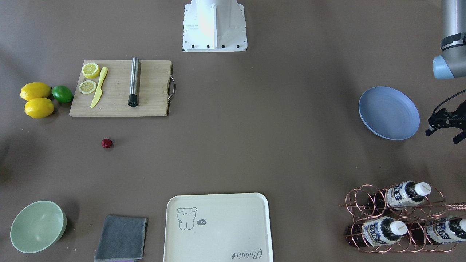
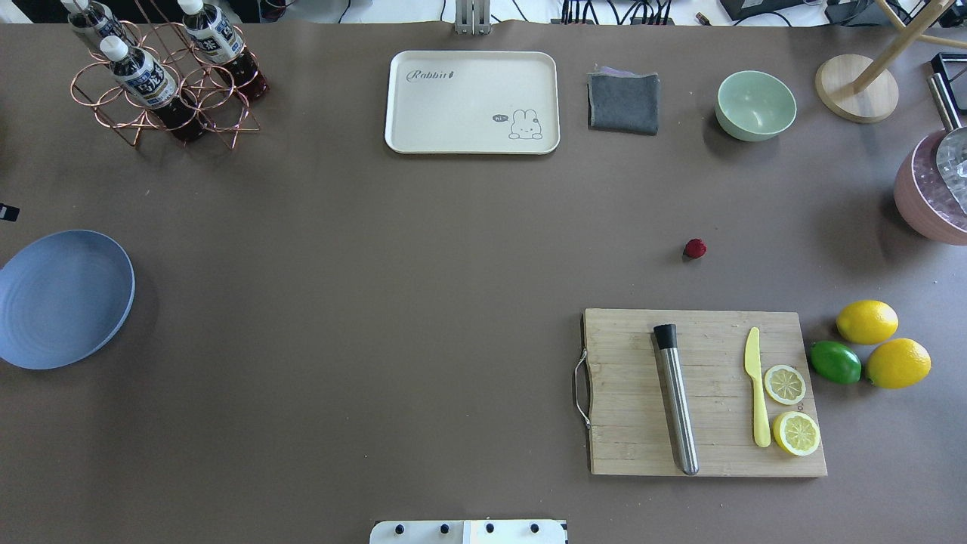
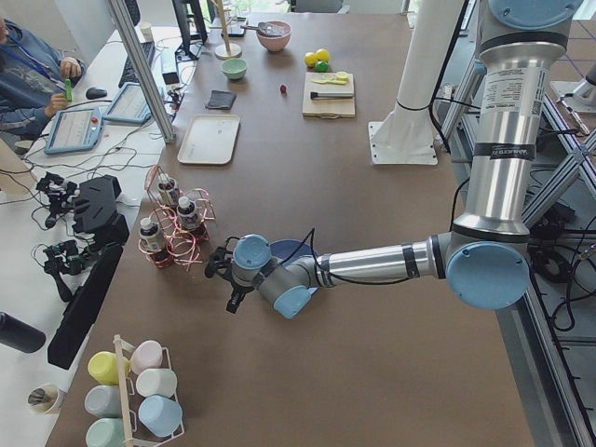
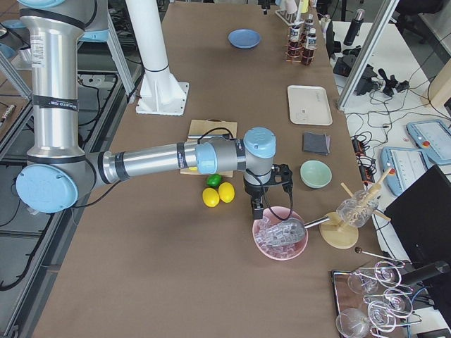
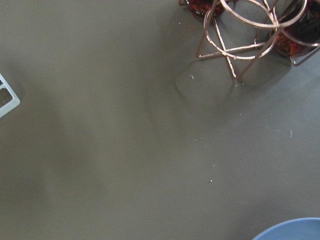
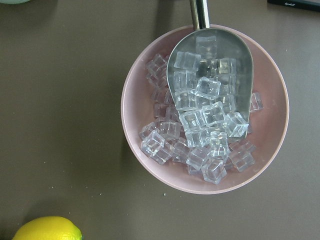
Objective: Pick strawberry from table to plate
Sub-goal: 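Reach the left gripper down to the rim of the light-blue plate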
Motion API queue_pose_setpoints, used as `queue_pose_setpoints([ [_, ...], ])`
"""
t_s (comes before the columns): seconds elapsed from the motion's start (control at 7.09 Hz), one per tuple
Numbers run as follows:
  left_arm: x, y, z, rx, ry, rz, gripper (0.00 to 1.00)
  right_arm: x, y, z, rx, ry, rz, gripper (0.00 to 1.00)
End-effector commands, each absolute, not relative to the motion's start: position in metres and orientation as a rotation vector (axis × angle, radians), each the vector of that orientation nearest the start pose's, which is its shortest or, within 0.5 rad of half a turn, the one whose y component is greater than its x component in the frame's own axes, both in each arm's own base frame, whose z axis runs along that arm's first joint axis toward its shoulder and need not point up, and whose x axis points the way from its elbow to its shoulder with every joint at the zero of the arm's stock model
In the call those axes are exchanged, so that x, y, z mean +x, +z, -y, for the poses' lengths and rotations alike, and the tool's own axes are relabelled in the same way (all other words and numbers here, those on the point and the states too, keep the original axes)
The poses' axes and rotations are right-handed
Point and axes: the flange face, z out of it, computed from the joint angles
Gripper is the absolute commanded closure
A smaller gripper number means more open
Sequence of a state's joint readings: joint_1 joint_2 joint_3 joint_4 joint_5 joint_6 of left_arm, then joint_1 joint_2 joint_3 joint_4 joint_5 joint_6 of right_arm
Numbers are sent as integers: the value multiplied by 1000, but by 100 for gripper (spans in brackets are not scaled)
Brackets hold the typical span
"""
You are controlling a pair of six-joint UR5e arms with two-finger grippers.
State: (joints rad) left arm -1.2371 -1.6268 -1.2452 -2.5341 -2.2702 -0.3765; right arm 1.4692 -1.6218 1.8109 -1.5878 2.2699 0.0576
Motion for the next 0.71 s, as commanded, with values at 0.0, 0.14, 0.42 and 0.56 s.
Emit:
queue_pose_setpoints([
  [0.0, 115, 709, 482, 396, 238, -887, 3, 21, 580, 476, 145, -113, 708, 0],
  [0.14, 112, 717, 464, 381, 254, -922, 9, 21, 580, 475, 144, -112, 709, 0],
  [0.42, 110, 727, 442, 386, 276, -937, 35, 22, 581, 475, 144, -112, 708, 0],
  [0.56, 117, 728, 440, 377, 288, -940, 46, 22, 581, 475, 144, -112, 708, 0],
])
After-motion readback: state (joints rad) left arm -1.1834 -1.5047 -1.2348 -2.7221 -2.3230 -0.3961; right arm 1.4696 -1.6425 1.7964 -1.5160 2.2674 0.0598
